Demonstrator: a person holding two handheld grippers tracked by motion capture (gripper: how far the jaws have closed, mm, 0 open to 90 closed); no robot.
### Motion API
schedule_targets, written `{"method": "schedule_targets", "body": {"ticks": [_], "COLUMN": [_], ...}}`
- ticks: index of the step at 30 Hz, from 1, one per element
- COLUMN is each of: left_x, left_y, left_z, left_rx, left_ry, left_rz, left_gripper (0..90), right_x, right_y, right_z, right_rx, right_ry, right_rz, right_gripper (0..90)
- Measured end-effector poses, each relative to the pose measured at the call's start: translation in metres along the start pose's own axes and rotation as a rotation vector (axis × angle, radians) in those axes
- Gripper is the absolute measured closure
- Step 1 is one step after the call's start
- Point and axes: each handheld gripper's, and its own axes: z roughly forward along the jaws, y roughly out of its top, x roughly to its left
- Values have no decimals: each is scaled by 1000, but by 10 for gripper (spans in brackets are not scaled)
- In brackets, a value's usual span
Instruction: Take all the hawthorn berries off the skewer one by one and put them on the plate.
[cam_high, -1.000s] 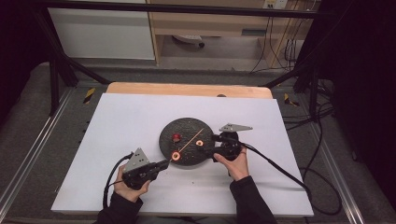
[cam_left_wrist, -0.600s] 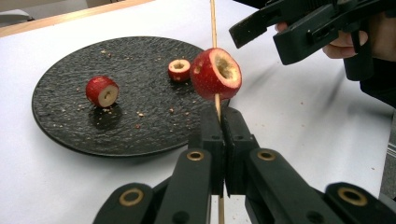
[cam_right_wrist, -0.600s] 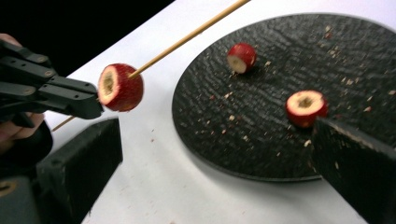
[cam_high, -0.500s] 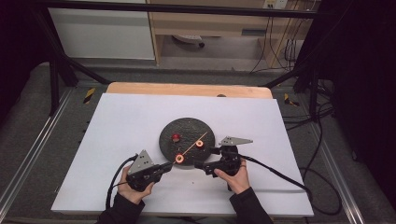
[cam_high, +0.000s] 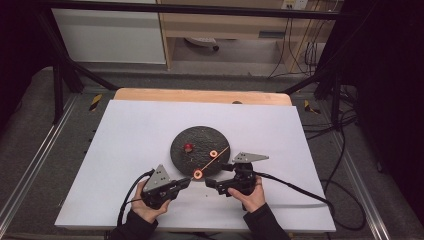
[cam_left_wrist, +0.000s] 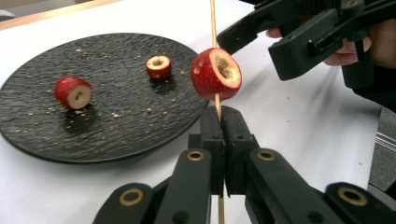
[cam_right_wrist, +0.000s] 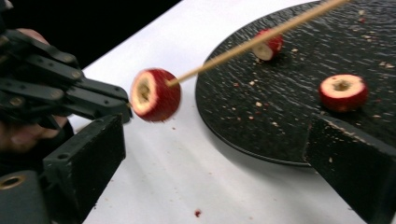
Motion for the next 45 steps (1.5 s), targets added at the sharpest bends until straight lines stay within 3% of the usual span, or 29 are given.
{"method": "schedule_targets", "body": {"ticks": [12,27,33,45], "left_x": [-12,-17,-18,-18], "left_y": [0,-1,-1,0], "left_z": [9,11,11,9], "left_rx": [9,9,6,1], "left_ry": [-21,-36,-39,-46], "left_rz": [25,39,41,43], "left_gripper": [883,883,883,883], "right_x": [2,4,4,-11], "right_y": [-6,-8,-6,0], "right_z": [7,7,5,-15], "right_rx": [0,17,26,-37], "right_ry": [83,173,182,145], "right_rz": [18,46,51,94], "right_gripper": [296,603,622,623]}}
